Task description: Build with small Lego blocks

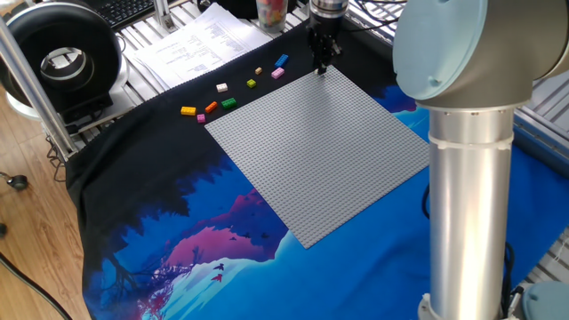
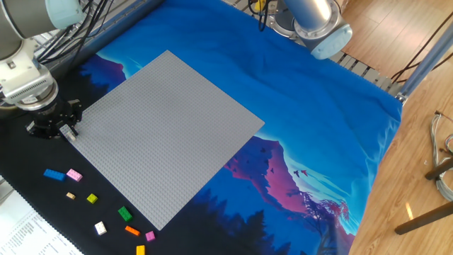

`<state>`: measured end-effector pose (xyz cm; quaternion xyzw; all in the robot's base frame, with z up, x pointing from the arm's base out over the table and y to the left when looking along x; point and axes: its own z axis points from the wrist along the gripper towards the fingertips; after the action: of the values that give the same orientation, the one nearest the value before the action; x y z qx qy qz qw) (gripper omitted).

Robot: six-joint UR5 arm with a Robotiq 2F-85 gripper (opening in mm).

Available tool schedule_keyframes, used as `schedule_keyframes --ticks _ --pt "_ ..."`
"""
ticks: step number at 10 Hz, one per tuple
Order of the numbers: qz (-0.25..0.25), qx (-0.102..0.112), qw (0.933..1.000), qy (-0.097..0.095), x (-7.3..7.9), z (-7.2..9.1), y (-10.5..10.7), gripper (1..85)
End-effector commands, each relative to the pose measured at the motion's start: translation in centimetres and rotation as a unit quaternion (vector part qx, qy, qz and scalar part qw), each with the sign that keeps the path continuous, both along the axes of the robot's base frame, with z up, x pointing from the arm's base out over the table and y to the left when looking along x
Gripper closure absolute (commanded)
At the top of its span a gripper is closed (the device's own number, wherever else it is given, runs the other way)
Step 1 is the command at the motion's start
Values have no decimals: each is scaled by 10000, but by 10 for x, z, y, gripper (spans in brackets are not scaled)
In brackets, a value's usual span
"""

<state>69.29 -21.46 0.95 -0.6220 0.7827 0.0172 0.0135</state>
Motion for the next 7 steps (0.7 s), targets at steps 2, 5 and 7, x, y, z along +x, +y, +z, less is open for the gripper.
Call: schedule_keyframes --ticks 2,5,7 --pt "-107 127 9999 17 -2 5 6 513" --pt "-204 104 9997 75 -6 7 5 617" --pt "-250 89 9996 70 -6 7 4 697"
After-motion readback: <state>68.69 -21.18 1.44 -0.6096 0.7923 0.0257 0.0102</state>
